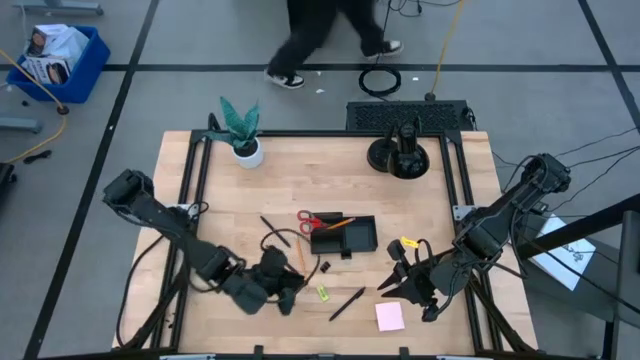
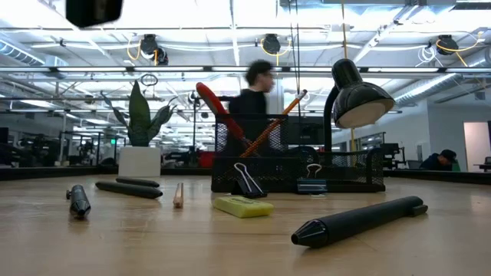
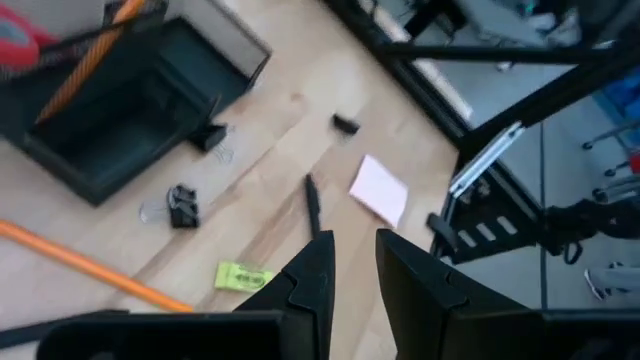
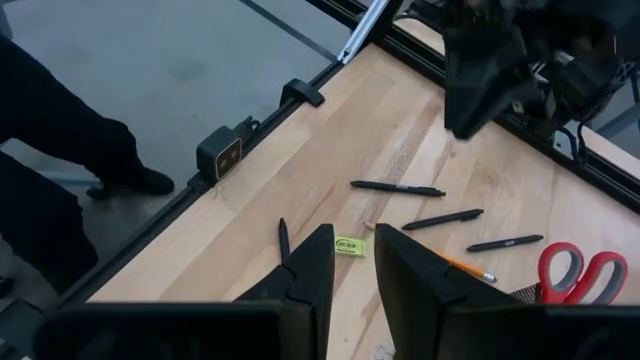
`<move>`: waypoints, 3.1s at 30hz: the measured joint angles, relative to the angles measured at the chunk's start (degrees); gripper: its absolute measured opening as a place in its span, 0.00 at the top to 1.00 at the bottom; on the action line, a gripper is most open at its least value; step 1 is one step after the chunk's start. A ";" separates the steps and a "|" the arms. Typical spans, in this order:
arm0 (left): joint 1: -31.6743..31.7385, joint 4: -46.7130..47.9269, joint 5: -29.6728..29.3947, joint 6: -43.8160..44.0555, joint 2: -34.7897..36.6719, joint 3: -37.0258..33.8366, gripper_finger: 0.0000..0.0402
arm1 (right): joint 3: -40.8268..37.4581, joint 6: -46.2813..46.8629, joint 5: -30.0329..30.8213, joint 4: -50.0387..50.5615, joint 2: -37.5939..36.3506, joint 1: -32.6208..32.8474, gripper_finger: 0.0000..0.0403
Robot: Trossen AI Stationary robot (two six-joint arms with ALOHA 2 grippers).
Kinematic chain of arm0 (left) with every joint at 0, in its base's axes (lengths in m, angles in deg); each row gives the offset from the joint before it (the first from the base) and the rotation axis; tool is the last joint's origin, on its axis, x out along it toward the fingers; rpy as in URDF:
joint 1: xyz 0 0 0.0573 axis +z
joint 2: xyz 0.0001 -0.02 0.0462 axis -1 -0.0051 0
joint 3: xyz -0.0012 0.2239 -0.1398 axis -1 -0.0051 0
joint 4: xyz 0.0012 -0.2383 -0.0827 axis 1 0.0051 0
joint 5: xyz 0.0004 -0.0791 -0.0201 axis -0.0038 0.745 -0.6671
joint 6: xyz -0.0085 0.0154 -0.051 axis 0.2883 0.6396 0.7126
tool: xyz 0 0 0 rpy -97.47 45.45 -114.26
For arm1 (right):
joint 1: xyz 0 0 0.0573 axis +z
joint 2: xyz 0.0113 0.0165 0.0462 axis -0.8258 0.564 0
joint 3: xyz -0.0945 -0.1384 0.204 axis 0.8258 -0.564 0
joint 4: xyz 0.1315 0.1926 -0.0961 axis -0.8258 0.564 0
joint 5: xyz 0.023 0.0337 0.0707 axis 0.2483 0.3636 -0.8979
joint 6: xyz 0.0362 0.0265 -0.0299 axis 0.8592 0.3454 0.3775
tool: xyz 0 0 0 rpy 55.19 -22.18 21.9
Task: Pick and place office supplies into organizer
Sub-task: Put the yellow pencil into the black desk organizer
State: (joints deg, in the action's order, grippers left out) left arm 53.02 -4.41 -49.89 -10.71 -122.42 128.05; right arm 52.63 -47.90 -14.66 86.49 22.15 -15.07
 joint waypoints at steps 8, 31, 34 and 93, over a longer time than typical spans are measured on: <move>3.59 3.57 4.51 -0.01 0.51 0.00 0.80 | 0.00 0.13 -0.05 0.04 0.01 0.02 0.83; 3.69 6.30 8.94 0.83 0.54 0.00 0.80 | 0.00 0.15 -0.11 0.92 0.00 0.02 0.83; 3.68 12.83 8.95 6.59 0.55 0.00 0.80 | 0.00 0.15 -0.11 0.92 0.02 0.02 0.83; 12.42 18.91 13.44 18.80 -14.15 6.10 0.80 | 0.00 -2.87 0.07 0.87 0.00 0.02 0.83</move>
State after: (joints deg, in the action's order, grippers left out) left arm 65.43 14.50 -36.45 8.09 -136.58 134.15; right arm 52.63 -50.77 -14.60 87.36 22.15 -15.05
